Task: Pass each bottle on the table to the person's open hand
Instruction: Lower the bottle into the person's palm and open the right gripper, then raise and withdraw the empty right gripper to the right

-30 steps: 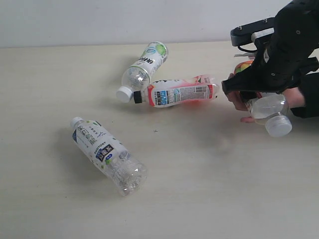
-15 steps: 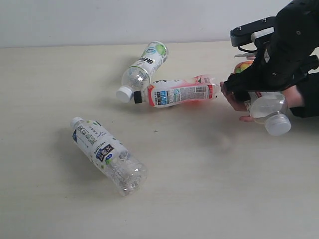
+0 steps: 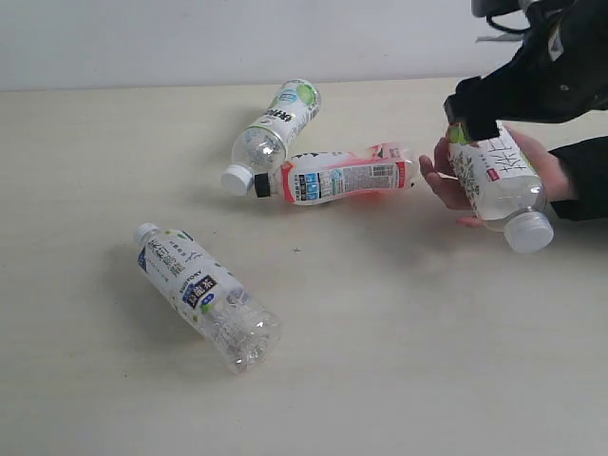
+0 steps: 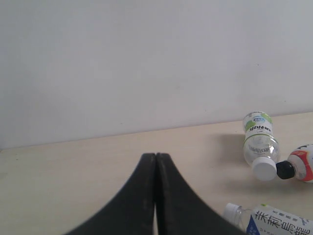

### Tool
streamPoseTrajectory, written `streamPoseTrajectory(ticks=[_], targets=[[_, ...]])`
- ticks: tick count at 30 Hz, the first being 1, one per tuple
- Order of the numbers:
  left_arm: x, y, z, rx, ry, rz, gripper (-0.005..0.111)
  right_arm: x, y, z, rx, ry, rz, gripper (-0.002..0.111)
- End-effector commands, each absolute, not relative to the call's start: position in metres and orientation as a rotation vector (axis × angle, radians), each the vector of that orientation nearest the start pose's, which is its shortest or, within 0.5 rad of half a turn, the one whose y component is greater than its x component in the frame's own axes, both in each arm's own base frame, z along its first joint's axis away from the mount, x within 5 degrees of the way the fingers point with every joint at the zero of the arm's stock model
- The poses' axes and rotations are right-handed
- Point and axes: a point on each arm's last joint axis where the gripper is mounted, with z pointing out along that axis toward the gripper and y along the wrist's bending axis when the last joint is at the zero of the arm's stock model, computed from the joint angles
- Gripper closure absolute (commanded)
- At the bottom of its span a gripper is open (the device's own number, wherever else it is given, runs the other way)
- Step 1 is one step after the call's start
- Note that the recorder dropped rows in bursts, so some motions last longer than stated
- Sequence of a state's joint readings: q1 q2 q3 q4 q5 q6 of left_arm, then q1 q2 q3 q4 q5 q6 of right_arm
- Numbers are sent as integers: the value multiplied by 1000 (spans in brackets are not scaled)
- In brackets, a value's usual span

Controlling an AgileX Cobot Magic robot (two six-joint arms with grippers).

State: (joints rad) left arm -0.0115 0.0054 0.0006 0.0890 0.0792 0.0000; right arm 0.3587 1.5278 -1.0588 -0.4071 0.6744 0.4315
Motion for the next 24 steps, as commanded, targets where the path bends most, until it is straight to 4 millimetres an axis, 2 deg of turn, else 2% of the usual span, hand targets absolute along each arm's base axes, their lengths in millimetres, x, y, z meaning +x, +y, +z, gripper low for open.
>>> streamPoseTrajectory(ticks=[1, 2, 5, 6, 10, 14, 20, 22, 24], targets=[[56, 0, 206, 72, 1557, 68, 107, 287, 85, 291, -228, 2448, -74, 45], [56, 0, 206, 72, 1557, 68, 107, 283, 86, 295, -225, 2443, -42, 56], [56, 0, 206, 72, 1557, 68, 107, 269, 90, 306, -282, 2422, 78, 100], [56, 0, 206, 72, 1557, 68, 107, 263, 91, 311, -290, 2409, 129, 107], [56, 0, 206, 72, 1557, 68, 107, 243, 91, 319, -253, 2398, 254, 101], [56, 0, 206, 72, 1557, 68, 107, 217, 91, 312, -301, 2428, 358, 91], [56, 0, 206, 72, 1557, 68, 107, 183, 96, 274, -442, 2422, 558, 77], [56, 0, 206, 72, 1557, 68, 107, 173, 101, 258, -538, 2451, 656, 66], [56, 0, 206, 72, 1557, 68, 107, 165, 111, 250, -654, 2478, 717, 58]])
